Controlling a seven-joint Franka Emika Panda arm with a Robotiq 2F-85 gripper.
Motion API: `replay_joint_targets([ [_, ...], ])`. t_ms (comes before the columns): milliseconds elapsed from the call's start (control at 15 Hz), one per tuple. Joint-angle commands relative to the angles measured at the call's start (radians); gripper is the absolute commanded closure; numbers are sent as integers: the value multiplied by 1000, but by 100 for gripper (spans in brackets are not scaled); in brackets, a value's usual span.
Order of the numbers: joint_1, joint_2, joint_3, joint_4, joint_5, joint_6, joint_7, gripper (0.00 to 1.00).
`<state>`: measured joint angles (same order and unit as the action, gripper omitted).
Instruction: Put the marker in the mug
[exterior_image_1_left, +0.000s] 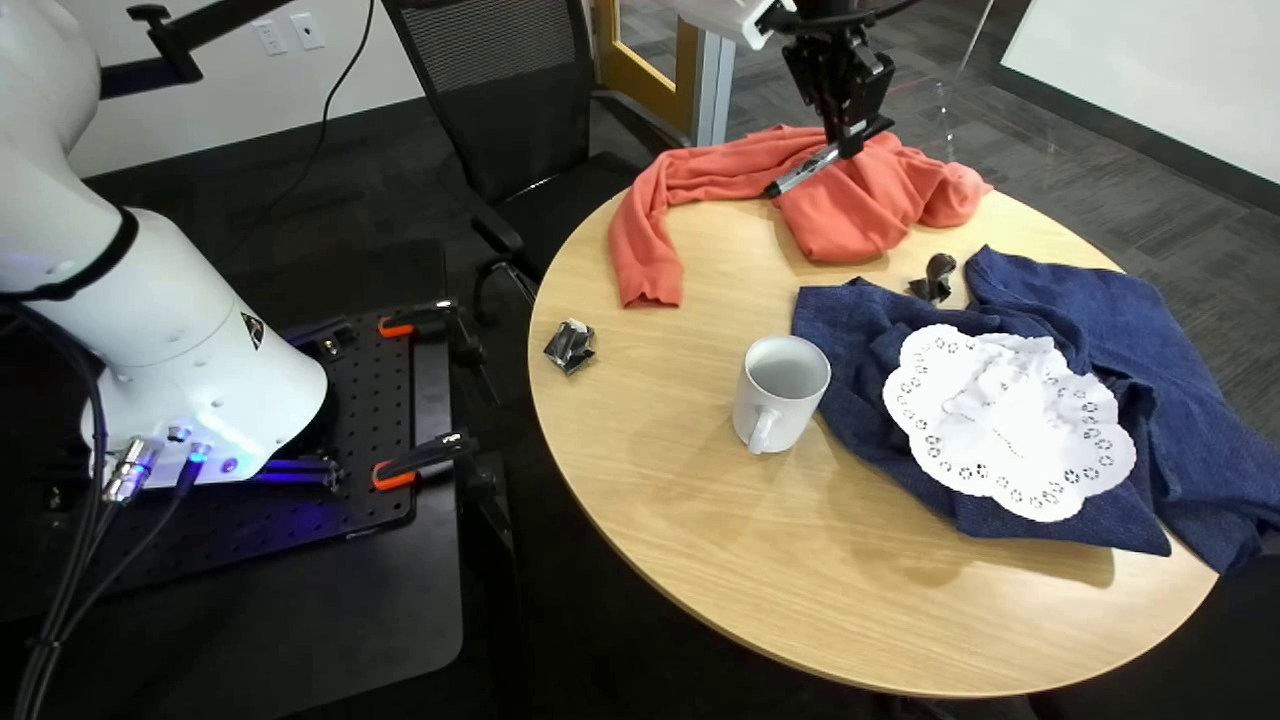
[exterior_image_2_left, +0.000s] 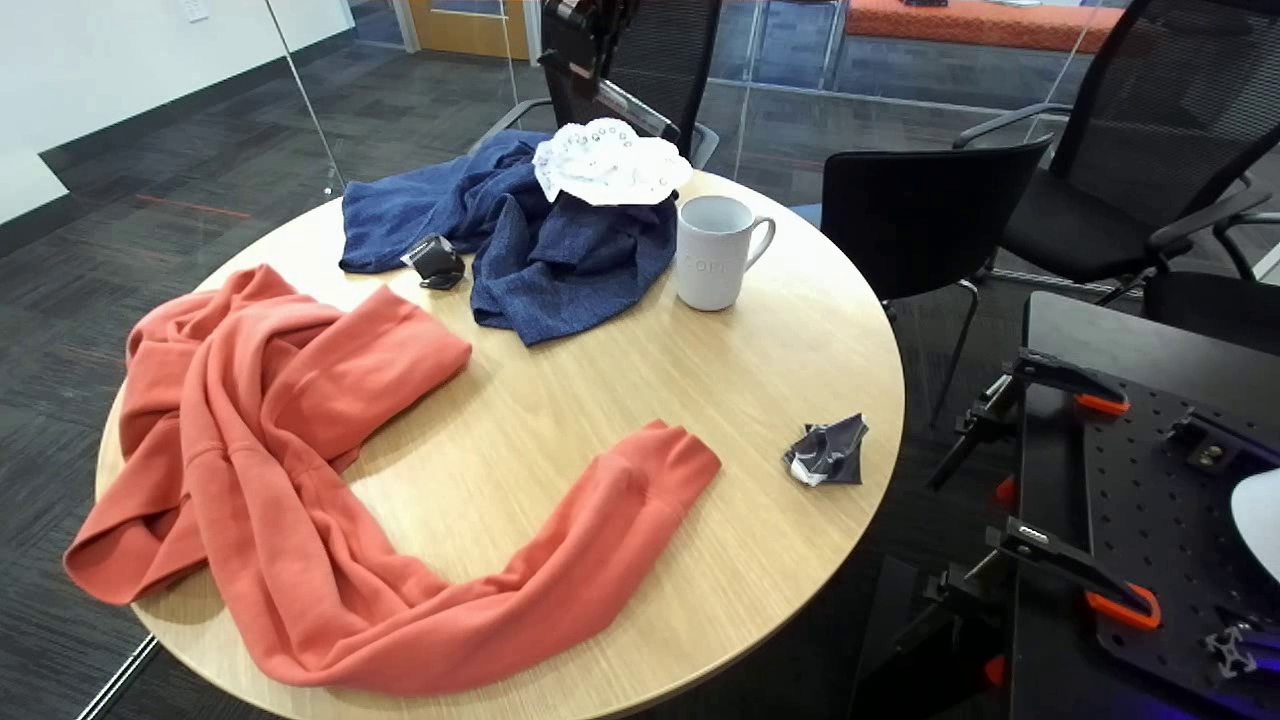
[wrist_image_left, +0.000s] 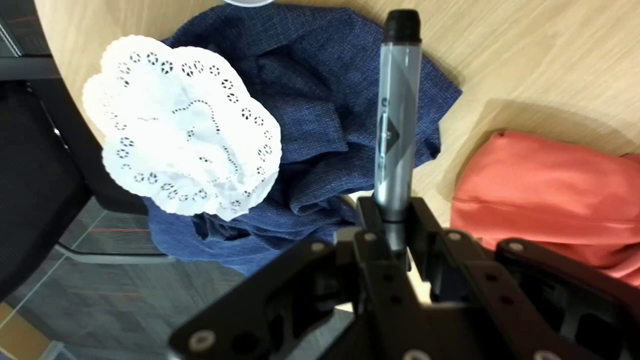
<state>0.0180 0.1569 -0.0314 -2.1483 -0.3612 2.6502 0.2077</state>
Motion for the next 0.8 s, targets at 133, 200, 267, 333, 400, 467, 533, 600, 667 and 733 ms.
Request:
replay_joint_targets([
  [133, 66, 16, -91, 8, -270, 19, 380, 95],
  [200, 70, 18, -97, 11, -305, 12, 436, 95],
  [267, 77, 22, -104, 15, -344, 12, 510, 95],
  [333, 82, 24, -110, 18, -394, 8, 592, 95],
  [400, 95, 24, -121, 25, -431, -12, 678, 95],
  [467, 112, 24, -142, 35, -465, -23, 758, 95],
  [533, 122, 26, -150, 41, -501, -32, 840, 95],
  [600, 134, 29, -161, 47, -536, -44, 920, 95],
  [667, 145, 32, -170, 54, -570, -58, 1000, 95],
  [733, 156, 33, -178, 59, -605, -76, 1079, 95],
])
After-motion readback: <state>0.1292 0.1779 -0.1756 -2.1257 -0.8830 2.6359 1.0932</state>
